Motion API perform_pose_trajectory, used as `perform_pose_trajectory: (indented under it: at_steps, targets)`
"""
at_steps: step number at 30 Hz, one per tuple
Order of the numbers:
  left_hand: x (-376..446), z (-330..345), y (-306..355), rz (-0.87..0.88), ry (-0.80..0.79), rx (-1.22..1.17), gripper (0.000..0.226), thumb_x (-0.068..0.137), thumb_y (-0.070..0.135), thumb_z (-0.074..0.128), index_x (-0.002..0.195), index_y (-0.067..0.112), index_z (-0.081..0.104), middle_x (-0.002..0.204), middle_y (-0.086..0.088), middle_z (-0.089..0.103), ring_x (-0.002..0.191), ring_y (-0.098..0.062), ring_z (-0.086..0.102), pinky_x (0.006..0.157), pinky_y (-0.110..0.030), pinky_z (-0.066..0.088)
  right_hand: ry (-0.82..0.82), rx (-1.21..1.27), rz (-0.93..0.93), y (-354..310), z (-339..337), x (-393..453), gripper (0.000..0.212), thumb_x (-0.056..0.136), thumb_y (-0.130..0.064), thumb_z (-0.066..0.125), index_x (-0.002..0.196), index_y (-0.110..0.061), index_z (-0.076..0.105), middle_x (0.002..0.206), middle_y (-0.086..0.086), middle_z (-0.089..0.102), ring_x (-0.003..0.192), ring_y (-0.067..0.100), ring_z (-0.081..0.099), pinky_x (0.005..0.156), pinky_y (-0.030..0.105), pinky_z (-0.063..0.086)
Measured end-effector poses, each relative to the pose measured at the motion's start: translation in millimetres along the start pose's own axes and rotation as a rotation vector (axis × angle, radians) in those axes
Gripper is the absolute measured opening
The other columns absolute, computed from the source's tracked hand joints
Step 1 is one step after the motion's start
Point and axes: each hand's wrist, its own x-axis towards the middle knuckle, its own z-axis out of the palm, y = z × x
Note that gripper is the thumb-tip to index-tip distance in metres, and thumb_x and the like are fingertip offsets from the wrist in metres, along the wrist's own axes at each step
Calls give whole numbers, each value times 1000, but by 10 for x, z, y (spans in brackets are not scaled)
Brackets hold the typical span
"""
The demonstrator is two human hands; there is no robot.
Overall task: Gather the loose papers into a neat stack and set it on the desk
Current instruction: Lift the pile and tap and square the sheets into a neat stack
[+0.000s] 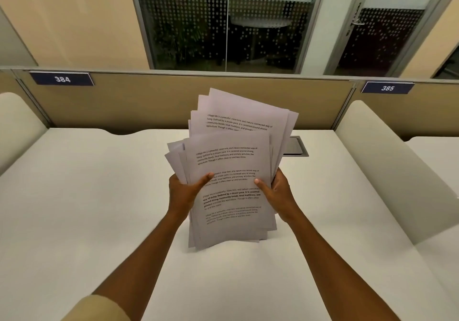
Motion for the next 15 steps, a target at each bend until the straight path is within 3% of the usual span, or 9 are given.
perform_pose_trajectory:
  at_steps: [4,8,12,15]
  targets:
    - [-30,-22,-12,14,-15,-6,42,62,27,90,96,42,72,100,7,77,87,-18,75,60,-31,61,16,-27,-21,-2,35,-22,41,91,-26,65,127,-19,50,114,1,67,97,20,69,75,29,61]
    - [11,22,69,37,-6,-57,44,65,23,90,103,34,71,105,1,76,93,-23,74,68,-41,63,73,-32,-69,-106,66,21,31,92,-20,63,122,-15,54,105,-3,68,89,14,70,71,23,61]
    - [81,127,211,133,7,-34,42,69,24,88,105,36,71,106,2,76,94,-25,74,73,-42,62,120,-7,-91,-220,81,97,32,91,-15,64,122,-11,55,103,-4,67,88,10,69,70,18,60]
    - [110,183,244,152,38,8,39,66,33,89,101,40,71,103,5,76,91,-23,74,72,-42,63,135,16,-90,-235,95,116,26,92,-14,64,116,-20,55,104,-2,67,92,14,68,66,16,58]
